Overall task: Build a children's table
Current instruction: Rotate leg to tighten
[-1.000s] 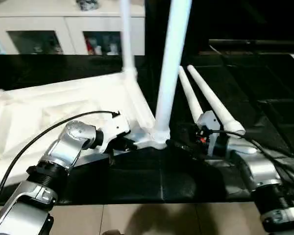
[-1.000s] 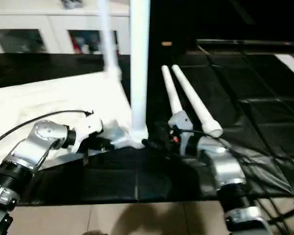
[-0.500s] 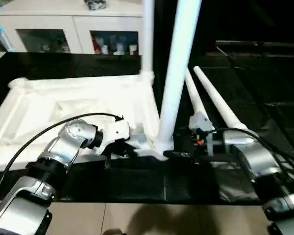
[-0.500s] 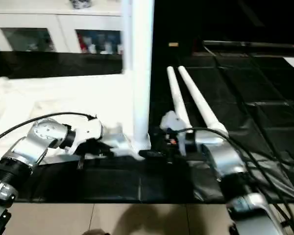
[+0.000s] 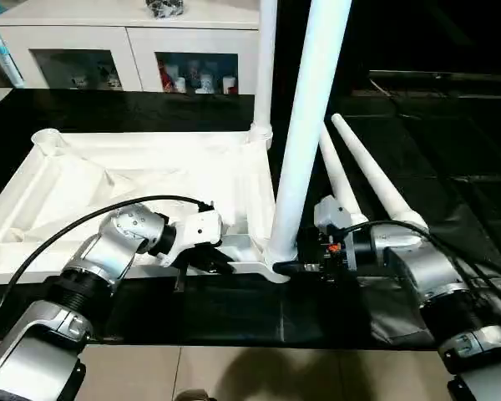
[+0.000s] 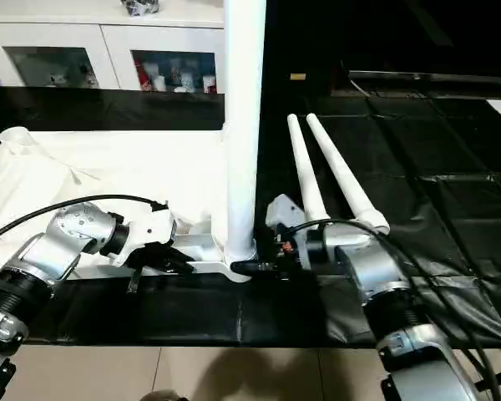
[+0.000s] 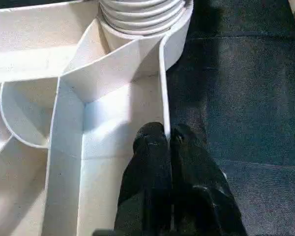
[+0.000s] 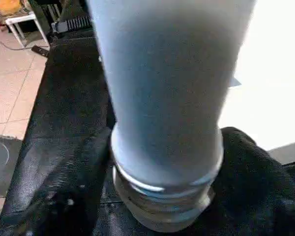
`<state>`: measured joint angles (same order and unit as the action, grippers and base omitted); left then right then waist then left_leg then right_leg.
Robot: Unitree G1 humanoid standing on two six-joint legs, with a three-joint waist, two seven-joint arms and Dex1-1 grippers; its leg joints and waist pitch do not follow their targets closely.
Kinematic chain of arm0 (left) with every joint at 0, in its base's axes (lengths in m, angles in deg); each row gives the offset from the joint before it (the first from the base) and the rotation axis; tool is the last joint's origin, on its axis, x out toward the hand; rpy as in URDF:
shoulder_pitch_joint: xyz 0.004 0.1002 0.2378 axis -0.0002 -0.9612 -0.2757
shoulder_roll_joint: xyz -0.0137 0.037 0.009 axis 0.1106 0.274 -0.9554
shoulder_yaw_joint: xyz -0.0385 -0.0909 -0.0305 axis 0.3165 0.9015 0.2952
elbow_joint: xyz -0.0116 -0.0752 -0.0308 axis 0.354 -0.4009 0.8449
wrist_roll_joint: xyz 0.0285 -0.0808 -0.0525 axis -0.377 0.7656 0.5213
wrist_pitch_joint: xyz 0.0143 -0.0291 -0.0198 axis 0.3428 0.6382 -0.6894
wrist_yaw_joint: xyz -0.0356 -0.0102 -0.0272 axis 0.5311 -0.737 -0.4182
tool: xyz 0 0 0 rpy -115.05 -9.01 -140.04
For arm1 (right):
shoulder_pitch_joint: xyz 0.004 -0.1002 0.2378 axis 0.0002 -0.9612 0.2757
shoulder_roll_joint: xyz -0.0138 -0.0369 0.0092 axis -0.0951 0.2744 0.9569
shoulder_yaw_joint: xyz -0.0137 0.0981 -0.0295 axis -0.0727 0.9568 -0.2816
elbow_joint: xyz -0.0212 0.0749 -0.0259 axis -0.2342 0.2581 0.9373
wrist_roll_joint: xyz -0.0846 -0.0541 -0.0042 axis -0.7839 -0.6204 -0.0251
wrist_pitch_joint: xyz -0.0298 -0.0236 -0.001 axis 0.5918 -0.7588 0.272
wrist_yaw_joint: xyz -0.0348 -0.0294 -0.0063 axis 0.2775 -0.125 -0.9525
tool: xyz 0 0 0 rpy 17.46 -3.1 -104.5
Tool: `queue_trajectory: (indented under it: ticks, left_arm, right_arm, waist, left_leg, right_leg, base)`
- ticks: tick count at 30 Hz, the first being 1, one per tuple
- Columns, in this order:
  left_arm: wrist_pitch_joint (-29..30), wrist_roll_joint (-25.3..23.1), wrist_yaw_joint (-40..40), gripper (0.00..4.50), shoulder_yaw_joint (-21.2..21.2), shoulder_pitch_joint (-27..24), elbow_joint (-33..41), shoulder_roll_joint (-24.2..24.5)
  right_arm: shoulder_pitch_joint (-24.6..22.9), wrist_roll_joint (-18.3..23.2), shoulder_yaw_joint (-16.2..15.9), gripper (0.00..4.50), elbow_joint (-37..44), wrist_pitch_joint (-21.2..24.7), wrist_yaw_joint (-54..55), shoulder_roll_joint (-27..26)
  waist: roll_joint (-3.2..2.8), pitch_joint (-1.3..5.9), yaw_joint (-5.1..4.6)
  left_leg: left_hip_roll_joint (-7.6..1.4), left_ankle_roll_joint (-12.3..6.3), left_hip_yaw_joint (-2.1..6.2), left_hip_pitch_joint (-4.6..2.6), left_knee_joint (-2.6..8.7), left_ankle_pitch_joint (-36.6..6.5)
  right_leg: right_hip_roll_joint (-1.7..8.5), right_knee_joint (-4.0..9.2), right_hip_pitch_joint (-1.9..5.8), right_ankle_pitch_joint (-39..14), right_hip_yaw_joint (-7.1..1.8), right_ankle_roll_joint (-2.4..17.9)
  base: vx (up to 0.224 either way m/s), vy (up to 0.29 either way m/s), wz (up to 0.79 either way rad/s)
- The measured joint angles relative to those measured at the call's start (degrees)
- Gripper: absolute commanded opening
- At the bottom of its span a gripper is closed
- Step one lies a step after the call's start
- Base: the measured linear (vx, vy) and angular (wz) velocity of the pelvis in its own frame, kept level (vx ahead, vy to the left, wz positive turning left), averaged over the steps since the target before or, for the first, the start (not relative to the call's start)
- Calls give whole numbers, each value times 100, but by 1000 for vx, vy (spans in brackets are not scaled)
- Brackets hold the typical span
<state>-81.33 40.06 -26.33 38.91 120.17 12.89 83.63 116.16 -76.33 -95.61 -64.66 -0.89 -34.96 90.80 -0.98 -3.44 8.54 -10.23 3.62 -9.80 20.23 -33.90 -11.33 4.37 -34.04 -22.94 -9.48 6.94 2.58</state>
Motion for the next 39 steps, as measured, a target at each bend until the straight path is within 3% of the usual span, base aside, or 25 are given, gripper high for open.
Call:
queue_trajectory:
  ticks: [5, 14, 18, 20, 25, 31, 35, 36, 39]
  left_arm:
    - [-53, -6, 0, 0, 5, 1, -48, -1]
    - [-43, 0, 0, 0, 23, 1, -92, -26]
    - [525, 76, 192, 0, 209, 2, -105, -223]
    - [885, 54, 599, 0, 365, 5, -143, -371]
    - [1729, 36, 1544, 0, 634, 31, -135, -831]
    - [2976, -11, 2871, 0, 1013, -45, 383, -1453]
    - [3284, -8, 3200, 0, 1074, -174, 765, -1623]
    - [3286, -7, 3215, 0, 1082, -201, 815, -1624]
    - [3285, -8, 3215, 0, 1073, -220, 861, -1600]
  right_arm:
    - [22, -1, 0, 280, -73, -42, -5, -24]
    - [22, 1, 9, 275, -126, -101, -24, -38]
    - [-204, 40, 242, 275, 15, 61, 388, -247]
    - [-298, 17, 438, 275, 0, 139, 1052, -518]
    - [-236, -85, 824, 274, -244, 266, 2705, -1139]
    - [317, -329, 1230, 274, -962, 199, 4722, -2007]
    - [455, -404, 1274, 274, -1155, 7, 5010, -2095]
    - [455, -410, 1275, 330, -1155, -21, 5009, -2096]
    - [452, -411, 1278, 353, -1152, -83, 4970, -2117]
  waist:
    - [0, 0, -6]
    - [-14, 9, -8]
    - [-39, 24, -9]
    - [-54, 34, -51]
    - [-85, 53, -282]
    - [-91, 51, -525]
    - [-90, 51, -532]
    - [-90, 51, -525]
    - [-91, 51, -530]
  left_leg:
    - [0, 0, 0, -4, -3, 0]
    - [-1, 0, 0, -5, -4, 0]
    - [-1, 1, 0, -17, -8, 1]
    - [-1, 6, 0, -21, -17, 4]
    - [0, 8, 0, -23, -20, 6]
    - [0, 13, 9, -12, -18, 8]
    - [0, 0, 9, 28, -9, -1]
    - [0, -8, 9, 34, -7, -2]
    - [0, -37, 8, 39, -6, 12]
  right_leg:
    - [0, -4, 2, 1, 0, 1]
    - [0, -4, 4, 1, 0, 1]
    - [0, -6, 18, 2, 0, 4]
    - [0, -10, 24, 2, -1, -2]
    - [0, -6, 35, -5, -1, -22]
    - [-3, -7, 18, -4, 6, -22]
    - [-4, -4, -15, 12, 6, 6]
    - [-5, -3, -19, 7, 7, 8]
    - [-5, -2, -24, 5, 7, 10]
  base:
    - [0, 0, 0]
    - [0, 0, 0]
    - [0, 0, 0]
    - [0, 0, 0]
    - [0, 0, 0]
    - [0, 0, 0]
    - [0, 0, 0]
    - [0, 0, 0]
    - [0, 0, 0]
